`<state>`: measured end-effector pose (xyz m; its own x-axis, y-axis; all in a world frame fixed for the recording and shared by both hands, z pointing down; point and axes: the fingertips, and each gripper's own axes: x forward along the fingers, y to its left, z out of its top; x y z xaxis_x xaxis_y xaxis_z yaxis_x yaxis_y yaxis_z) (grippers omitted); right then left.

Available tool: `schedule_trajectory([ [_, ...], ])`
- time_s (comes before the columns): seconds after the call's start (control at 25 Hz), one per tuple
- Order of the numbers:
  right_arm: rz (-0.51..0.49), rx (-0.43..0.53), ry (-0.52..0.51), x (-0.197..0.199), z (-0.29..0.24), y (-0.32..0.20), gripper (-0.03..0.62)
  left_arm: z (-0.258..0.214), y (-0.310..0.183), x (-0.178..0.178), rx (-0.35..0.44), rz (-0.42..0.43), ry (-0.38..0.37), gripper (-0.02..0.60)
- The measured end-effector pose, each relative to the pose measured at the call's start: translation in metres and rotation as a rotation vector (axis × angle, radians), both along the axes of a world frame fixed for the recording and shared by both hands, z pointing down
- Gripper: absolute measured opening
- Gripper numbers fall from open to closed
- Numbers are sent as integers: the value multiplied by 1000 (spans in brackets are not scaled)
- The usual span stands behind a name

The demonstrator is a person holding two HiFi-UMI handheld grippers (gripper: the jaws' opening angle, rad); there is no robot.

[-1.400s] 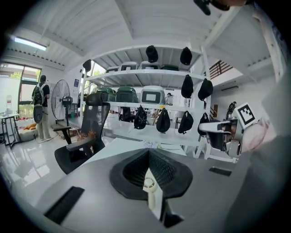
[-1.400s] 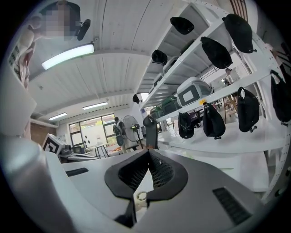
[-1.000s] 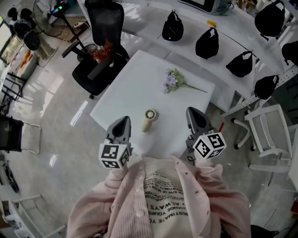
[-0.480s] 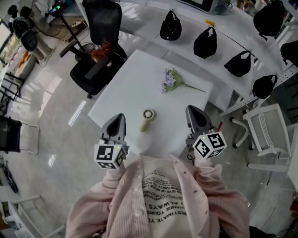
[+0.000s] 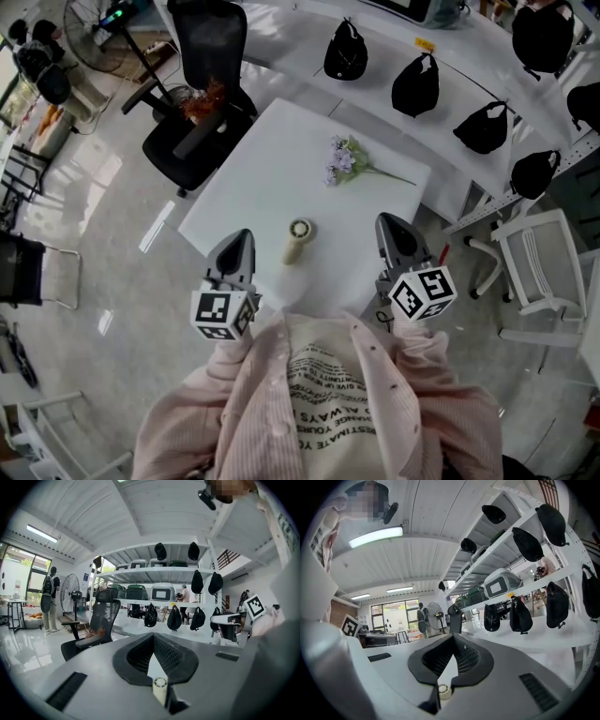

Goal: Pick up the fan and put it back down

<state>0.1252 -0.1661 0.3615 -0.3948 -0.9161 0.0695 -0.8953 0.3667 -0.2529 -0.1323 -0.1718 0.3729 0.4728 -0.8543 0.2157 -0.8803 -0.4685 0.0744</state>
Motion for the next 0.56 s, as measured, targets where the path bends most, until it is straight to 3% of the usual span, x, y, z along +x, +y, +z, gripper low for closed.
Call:
schedule_trajectory([
  [0.56, -4, -13, 4, 0, 6, 3, -2, 5, 4, -1, -13, -6, -18, 2],
])
